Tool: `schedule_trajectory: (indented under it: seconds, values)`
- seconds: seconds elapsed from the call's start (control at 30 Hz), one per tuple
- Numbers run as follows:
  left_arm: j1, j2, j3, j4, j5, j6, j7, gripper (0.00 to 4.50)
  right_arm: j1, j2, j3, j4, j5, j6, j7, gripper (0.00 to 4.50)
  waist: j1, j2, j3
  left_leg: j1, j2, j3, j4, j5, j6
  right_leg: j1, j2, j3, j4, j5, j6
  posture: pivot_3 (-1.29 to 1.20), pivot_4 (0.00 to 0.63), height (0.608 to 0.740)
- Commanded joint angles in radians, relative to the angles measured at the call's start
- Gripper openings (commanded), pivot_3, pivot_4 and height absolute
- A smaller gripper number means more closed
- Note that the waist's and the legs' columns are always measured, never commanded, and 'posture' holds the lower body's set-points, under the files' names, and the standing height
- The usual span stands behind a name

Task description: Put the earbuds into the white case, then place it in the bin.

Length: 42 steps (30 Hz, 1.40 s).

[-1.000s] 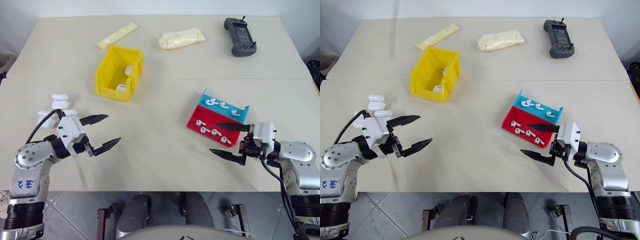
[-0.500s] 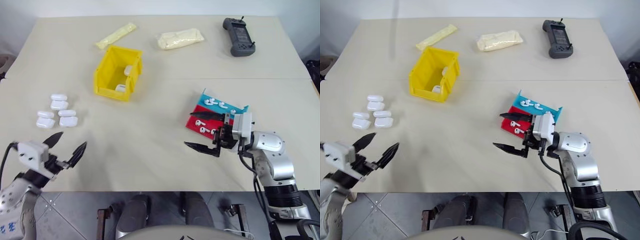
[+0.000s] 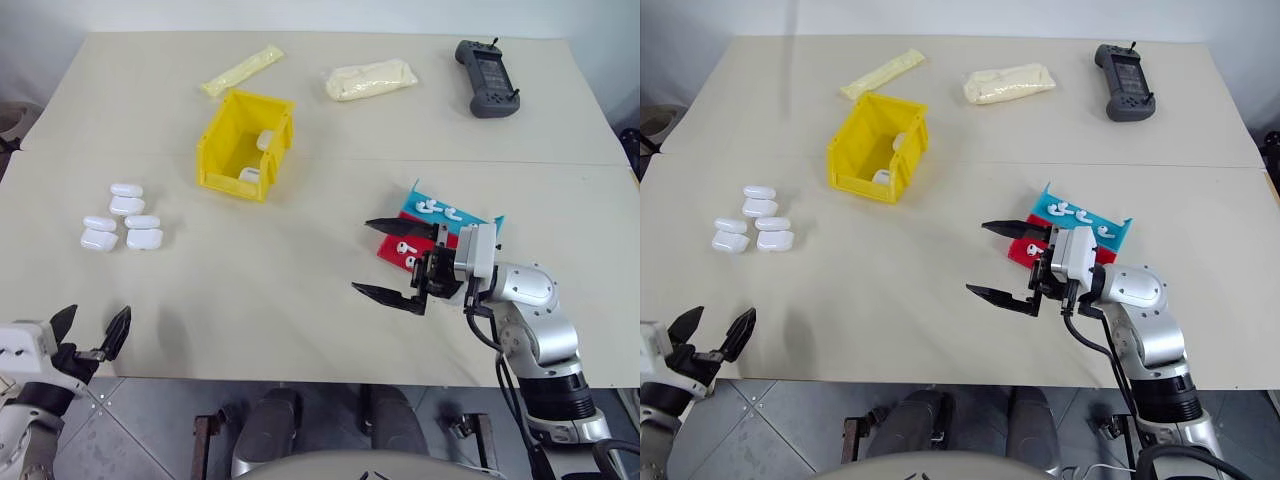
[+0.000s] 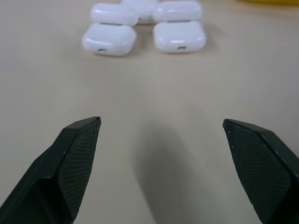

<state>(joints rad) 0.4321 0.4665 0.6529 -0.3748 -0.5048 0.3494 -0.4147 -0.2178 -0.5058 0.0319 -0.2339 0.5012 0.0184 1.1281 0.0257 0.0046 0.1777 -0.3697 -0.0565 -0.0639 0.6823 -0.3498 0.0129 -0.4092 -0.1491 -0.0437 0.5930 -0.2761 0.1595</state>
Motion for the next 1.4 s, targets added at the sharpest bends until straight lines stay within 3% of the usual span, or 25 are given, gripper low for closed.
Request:
schedule_trajectory:
  seconds: [0.03, 0.23, 0.47, 1.07, 1.4]
  values:
    - [-0.073, 0.098, -0.007, -0.091, 0.014, 0.175, 0.094, 4.45, 0.019, -0.048, -0.022, -0.067, 0.072, 0.073, 0.024, 4.50, -0.001, 0.000, 0.000, 0.000, 0.000, -0.001, 0.000, 0.000, 0.000, 0.000, 0.000, 0.000, 0.000, 0.000, 0.000, 0.00, 0.150, 0.740]
    - [-0.449, 0.261, -0.089, -0.075, -0.081, 0.762, 0.274, 4.45, 0.040, -0.093, -0.045, -0.076, 0.086, 0.089, 0.036, 4.50, -0.004, -0.001, -0.001, 0.000, -0.001, -0.001, 0.000, 0.000, 0.000, -0.002, 0.001, 0.001, 0.005, 0.000, -0.001, 0.00, 0.150, 0.740]
    - [-0.833, 0.250, -0.158, 0.076, -0.011, 1.186, 0.392, 4.45, 0.053, -0.072, -0.025, -0.110, 0.080, 0.088, 0.010, 4.50, -0.021, -0.003, -0.001, 0.001, -0.003, -0.002, 0.000, 0.000, -0.002, -0.005, 0.002, 0.002, 0.013, -0.001, -0.003, 0.00, 0.150, 0.740]
    - [-0.913, 0.201, -0.257, 0.183, 0.127, 1.185, 0.358, 4.45, 0.084, -0.038, -0.011, -0.130, 0.054, 0.067, -0.052, 4.50, -0.025, -0.003, -0.001, 0.002, -0.003, -0.003, 0.001, 0.000, -0.003, -0.005, 0.002, 0.003, 0.013, -0.002, -0.003, 0.00, 0.150, 0.740]
    - [-0.942, 0.244, -0.325, 0.272, 0.156, 1.104, 0.284, 4.45, 0.082, -0.023, -0.008, -0.127, 0.036, 0.048, -0.074, 4.50, -0.015, -0.003, -0.001, 0.002, -0.003, -0.003, 0.001, 0.000, -0.003, -0.005, 0.002, 0.004, 0.013, -0.002, -0.003, 0.00, 0.150, 0.740]
